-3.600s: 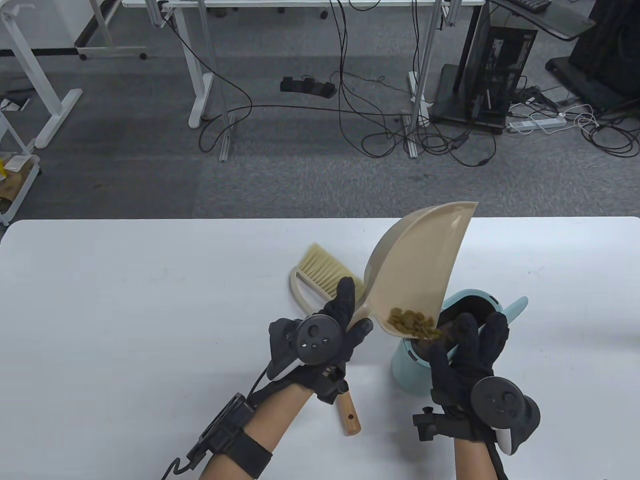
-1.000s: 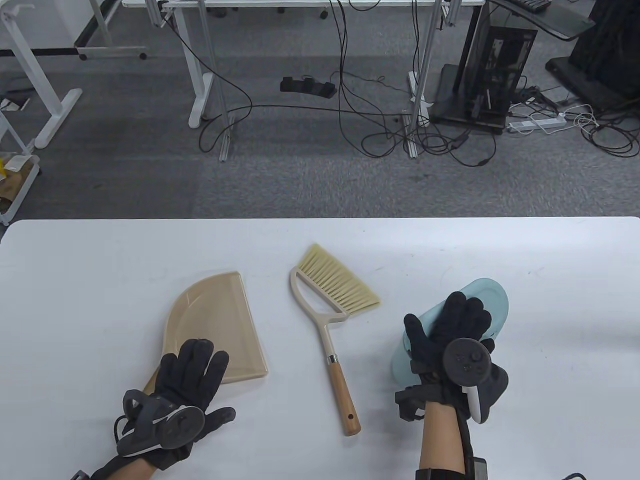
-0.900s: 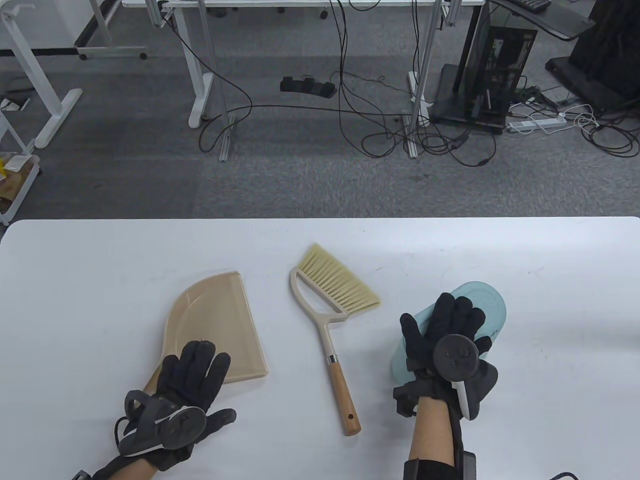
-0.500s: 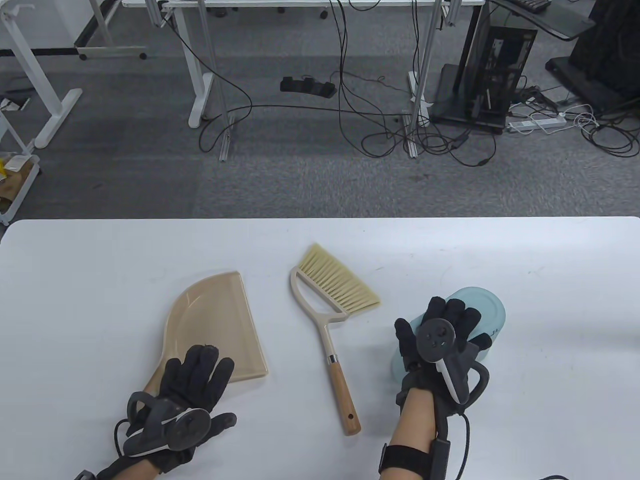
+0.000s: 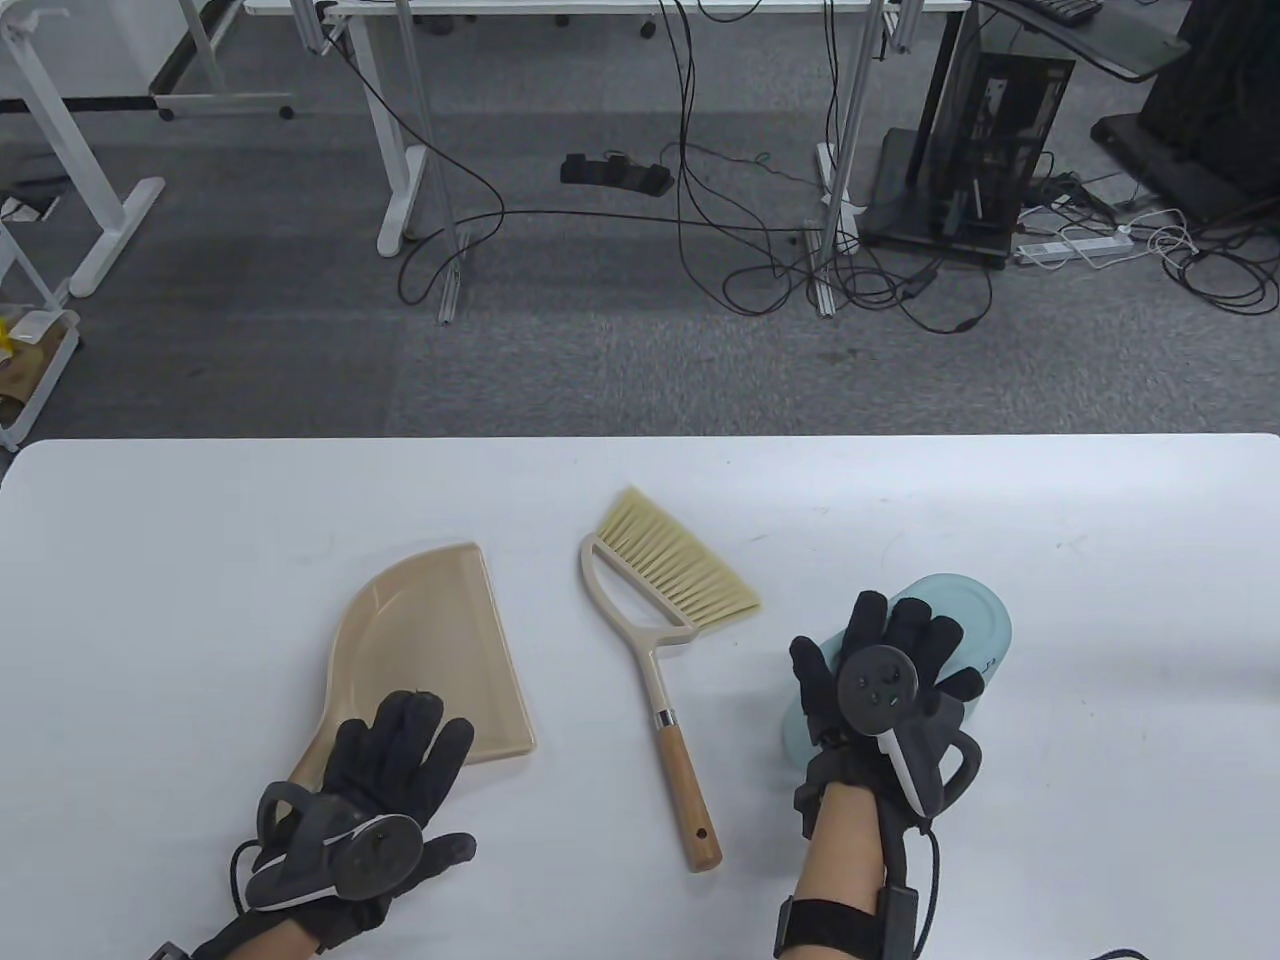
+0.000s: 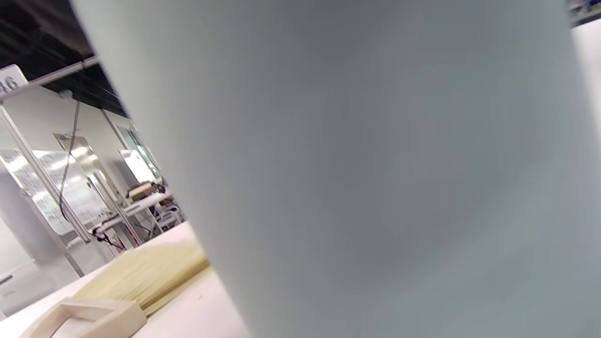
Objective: Sweep raisins on the table into the desktop trash can
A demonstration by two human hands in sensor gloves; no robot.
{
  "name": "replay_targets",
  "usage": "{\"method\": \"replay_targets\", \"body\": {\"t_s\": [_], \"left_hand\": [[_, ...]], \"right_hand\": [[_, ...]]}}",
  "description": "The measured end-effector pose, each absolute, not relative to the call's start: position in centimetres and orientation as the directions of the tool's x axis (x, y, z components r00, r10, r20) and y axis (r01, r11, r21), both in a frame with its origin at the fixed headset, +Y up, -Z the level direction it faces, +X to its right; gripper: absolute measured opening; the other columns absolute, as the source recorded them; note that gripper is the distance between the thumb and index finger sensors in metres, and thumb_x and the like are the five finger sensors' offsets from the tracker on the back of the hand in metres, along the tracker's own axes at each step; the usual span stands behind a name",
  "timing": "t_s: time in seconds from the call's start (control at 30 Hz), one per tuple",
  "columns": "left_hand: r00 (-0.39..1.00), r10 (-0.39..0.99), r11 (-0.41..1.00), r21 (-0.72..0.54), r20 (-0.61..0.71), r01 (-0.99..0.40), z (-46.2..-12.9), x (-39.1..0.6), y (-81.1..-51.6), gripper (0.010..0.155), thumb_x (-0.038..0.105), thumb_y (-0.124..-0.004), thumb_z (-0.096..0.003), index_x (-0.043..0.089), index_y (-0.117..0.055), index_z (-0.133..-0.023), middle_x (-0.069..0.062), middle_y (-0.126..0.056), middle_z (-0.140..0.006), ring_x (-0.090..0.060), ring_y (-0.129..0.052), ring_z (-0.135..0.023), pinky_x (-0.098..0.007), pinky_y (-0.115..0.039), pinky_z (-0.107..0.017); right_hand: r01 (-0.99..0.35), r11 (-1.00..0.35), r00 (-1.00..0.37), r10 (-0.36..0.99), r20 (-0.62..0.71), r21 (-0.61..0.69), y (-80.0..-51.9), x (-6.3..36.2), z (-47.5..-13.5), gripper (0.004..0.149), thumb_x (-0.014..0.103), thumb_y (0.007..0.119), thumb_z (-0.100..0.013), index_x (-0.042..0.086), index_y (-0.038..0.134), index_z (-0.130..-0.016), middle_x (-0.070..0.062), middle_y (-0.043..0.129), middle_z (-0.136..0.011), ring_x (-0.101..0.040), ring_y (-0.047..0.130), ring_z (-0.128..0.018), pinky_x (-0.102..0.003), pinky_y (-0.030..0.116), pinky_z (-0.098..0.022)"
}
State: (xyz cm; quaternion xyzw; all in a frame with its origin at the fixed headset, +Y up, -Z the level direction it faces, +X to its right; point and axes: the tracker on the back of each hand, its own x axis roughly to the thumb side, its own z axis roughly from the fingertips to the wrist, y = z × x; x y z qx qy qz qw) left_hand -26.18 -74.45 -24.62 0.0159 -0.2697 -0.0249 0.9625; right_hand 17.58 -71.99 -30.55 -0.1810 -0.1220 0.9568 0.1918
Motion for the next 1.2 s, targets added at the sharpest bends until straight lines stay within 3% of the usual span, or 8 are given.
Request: {"method": "replay_targets", "body": {"t_s": [0.13, 0.27, 0.47, 0.63, 0.77, 0.87, 0.93, 1.2], "left_hand": [[0.847, -0.086, 0.996, 0.043, 0.525, 0.075, -24.5, -25.9, -74.6, 0.099, 0.074, -0.066, -0.0461, 0.028, -0.01, -0.113, -0.013, -0.003, -0.12, -0.044, -0.012, -0.116, -0.075, -0.03, -0.073], [0.858, -0.072, 0.997, 0.02, 0.508, 0.072, -24.8, -26.2, -74.8, 0.099, 0.074, -0.066, -0.0456, 0.029, -0.01, -0.113, -0.012, -0.001, -0.12, -0.043, -0.008, -0.116, -0.075, -0.026, -0.073], [0.876, -0.052, 0.997, -0.023, 0.479, 0.071, -25.2, -27.0, -75.1, 0.1, 0.075, -0.066, -0.0444, 0.031, -0.009, -0.113, -0.007, 0.008, -0.118, -0.039, 0.003, -0.114, -0.074, -0.021, -0.074], [0.889, -0.023, 0.998, -0.036, 0.457, 0.044, -25.5, -27.6, -74.9, 0.1, 0.075, -0.064, -0.0446, 0.031, -0.007, -0.113, -0.004, 0.014, -0.115, -0.036, 0.011, -0.112, -0.074, -0.016, -0.074], [0.895, 0.008, 0.999, -0.045, 0.446, 0.014, -25.6, -28.0, -74.8, 0.097, 0.075, -0.062, -0.0458, 0.031, -0.005, -0.112, -0.002, 0.017, -0.113, -0.034, 0.016, -0.11, -0.073, -0.012, -0.074], [0.895, -0.019, 0.998, -0.041, 0.445, 0.041, -25.5, -28.1, -74.8, 0.097, 0.075, -0.061, -0.0456, 0.031, -0.006, -0.112, -0.001, 0.017, -0.113, -0.032, 0.018, -0.109, -0.072, -0.009, -0.074], [0.896, -0.002, 0.999, -0.048, 0.444, 0.026, -25.5, -28.1, -74.9, 0.097, 0.075, -0.061, -0.0456, 0.031, -0.006, -0.112, -0.002, 0.017, -0.113, -0.032, 0.018, -0.109, -0.072, -0.01, -0.074], [0.897, 0.008, 0.997, -0.076, 0.442, 0.029, -25.8, -28.0, -75.2, 0.096, 0.075, -0.06, -0.0465, 0.031, -0.006, -0.113, -0.002, 0.017, -0.113, -0.032, 0.018, -0.109, -0.072, -0.01, -0.074]], "right_hand": [[-0.411, -0.821, -0.838, 0.512, -0.191, -0.397, -71.9, 17.5, -29.9, 0.084, 0.073, 0.056, -0.049, 0.031, 0.024, -0.115, -0.007, 0.016, -0.122, -0.038, 0.007, -0.11, -0.066, 0.001, -0.068], [-0.356, -0.855, -0.908, 0.411, -0.076, -0.378, -71.3, 15.9, -28.7, 0.085, 0.072, 0.056, -0.05, 0.029, 0.022, -0.115, -0.008, 0.013, -0.121, -0.039, 0.004, -0.109, -0.066, 0.0, -0.065], [-0.3, -0.912, -0.949, 0.256, 0.181, -0.28, -71.3, 10.1, -26.1, 0.087, 0.074, 0.055, -0.05, 0.033, 0.013, -0.115, -0.009, 0.004, -0.119, -0.04, -0.002, -0.106, -0.067, -0.001, -0.063], [-0.309, -0.944, -0.911, 0.26, 0.319, -0.113, -72.7, 5.7, -24.3, 0.09, 0.075, 0.056, -0.049, 0.036, 0.004, -0.112, -0.007, -0.006, -0.117, -0.038, -0.011, -0.103, -0.066, -0.006, -0.06], [-0.301, -0.953, -0.887, 0.295, 0.354, 0.039, -73.8, 3.6, -23.6, 0.091, 0.073, 0.061, -0.048, 0.038, 0.001, -0.107, -0.003, -0.011, -0.113, -0.032, -0.017, -0.101, -0.063, -0.012, -0.057], [-0.158, -0.97, -0.907, 0.217, 0.361, 0.186, -75.1, 2.9, -23.5, 0.094, 0.075, 0.058, -0.049, 0.038, -0.012, -0.101, 0.0, -0.022, -0.107, -0.03, -0.026, -0.096, -0.062, -0.016, -0.055], [-0.114, -0.98, -0.905, 0.17, 0.39, 0.164, -75.6, 2.9, -23.3, 0.094, 0.076, 0.058, -0.049, 0.038, -0.011, -0.101, 0.0, -0.021, -0.107, -0.03, -0.025, -0.096, -0.062, -0.015, -0.055], [-0.212, -0.971, -0.889, 0.239, 0.391, 0.112, -74.5, 3.2, -23.2, 0.093, 0.073, 0.06, -0.049, 0.038, -0.009, -0.102, 0.0, -0.019, -0.108, -0.03, -0.024, -0.097, -0.062, -0.015, -0.055]]}}
